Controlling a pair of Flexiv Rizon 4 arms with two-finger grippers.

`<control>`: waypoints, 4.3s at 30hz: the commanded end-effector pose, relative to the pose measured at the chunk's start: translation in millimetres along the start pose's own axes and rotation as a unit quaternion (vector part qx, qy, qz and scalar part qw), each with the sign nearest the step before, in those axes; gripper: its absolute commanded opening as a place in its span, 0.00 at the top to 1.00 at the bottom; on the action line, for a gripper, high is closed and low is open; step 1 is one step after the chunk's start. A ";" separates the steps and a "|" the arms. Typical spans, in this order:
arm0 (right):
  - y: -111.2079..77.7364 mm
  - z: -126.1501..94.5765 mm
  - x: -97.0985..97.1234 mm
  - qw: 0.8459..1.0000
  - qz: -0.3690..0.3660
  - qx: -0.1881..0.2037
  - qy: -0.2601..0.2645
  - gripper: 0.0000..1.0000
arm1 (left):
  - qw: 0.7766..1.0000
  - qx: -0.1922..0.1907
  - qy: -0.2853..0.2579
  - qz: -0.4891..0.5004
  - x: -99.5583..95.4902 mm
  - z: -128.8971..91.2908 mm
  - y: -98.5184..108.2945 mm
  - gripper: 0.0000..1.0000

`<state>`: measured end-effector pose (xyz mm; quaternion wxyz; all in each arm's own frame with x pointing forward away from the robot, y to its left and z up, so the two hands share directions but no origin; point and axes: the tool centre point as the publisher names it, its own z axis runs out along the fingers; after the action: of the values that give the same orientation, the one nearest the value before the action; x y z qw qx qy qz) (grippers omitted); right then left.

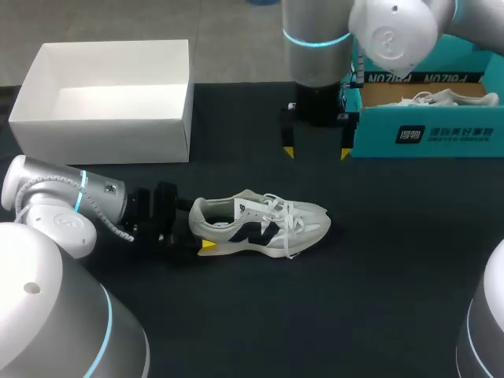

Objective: Take the shoe out of the shoebox, open the shoe tongue, remove and reinsert the insole, then place the shoe into the shoebox

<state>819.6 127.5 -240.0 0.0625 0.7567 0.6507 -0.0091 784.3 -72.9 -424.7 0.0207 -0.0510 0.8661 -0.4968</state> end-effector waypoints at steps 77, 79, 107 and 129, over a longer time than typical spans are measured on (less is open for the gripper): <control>-55.8 76.3 89.7 0.995 -0.046 0.033 -0.080 1.00 | 1.000 -0.002 0.000 0.000 -0.9 0.9 0.8 1.00; -54.1 75.9 86.1 0.996 -0.043 0.026 -0.069 1.00 | 1.000 -0.002 0.000 0.000 -0.9 0.9 0.8 1.00; -50.1 88.9 17.1 0.996 0.009 0.061 -0.058 1.00 | 1.000 -0.002 0.000 0.000 -0.9 0.9 0.8 1.00; -49.3 104.8 17.5 0.996 0.011 0.074 -0.054 0.13 | 1.000 -0.002 0.000 0.000 -0.9 0.9 0.8 1.00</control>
<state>781.1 135.4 -362.7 0.0309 0.7667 0.6341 -0.0960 784.6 -73.0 -424.6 0.0207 -0.0510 0.8662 -0.4967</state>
